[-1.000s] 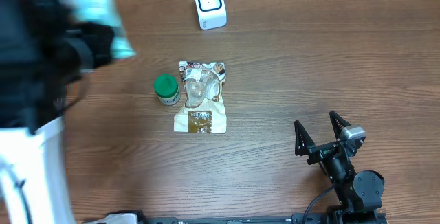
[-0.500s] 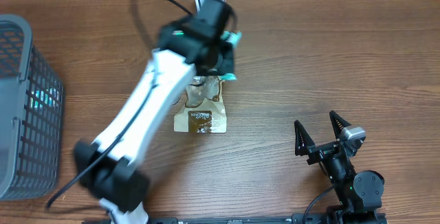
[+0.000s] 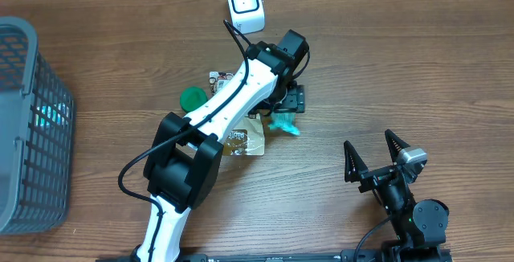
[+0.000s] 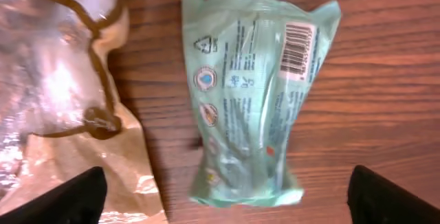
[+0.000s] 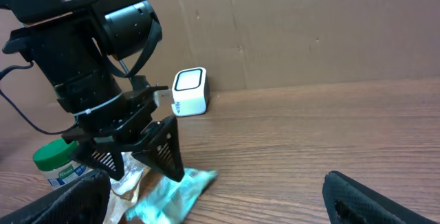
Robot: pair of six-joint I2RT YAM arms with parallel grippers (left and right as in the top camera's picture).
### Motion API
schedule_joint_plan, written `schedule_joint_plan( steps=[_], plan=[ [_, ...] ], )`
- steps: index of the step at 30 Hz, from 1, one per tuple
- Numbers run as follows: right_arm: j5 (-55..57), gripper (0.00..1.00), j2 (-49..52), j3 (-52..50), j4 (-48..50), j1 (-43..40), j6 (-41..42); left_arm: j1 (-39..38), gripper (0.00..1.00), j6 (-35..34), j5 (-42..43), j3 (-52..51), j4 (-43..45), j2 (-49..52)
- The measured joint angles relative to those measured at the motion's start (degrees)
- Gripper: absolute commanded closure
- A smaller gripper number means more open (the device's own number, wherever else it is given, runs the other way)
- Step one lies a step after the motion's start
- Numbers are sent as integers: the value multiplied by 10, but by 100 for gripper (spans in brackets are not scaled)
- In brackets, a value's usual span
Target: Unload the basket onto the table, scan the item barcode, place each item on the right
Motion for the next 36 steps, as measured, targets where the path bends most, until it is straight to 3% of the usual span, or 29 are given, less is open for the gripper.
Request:
schedule_joint_plan(
  steps=[9,15,20,24,31,36],
  plan=[
    [0,0,0,0,0,0,0,17,15,33,23,63,-66,-40],
    [0,0,0,0,0,0,0,101,14,56,0,143,-134,-190],
    [0,0,0,0,0,0,0,253,11,60,-42,170,-190,-332],
    [0,0,0,0,0,0,0,405,11,60,-63,171,-222,-391],
    [0,0,0,0,0,0,0,657,9,60,-56,155,-207,-377],
    [0,0,0,0,0,0,0,770,13,73,53,124,-172,-331]
  ],
)
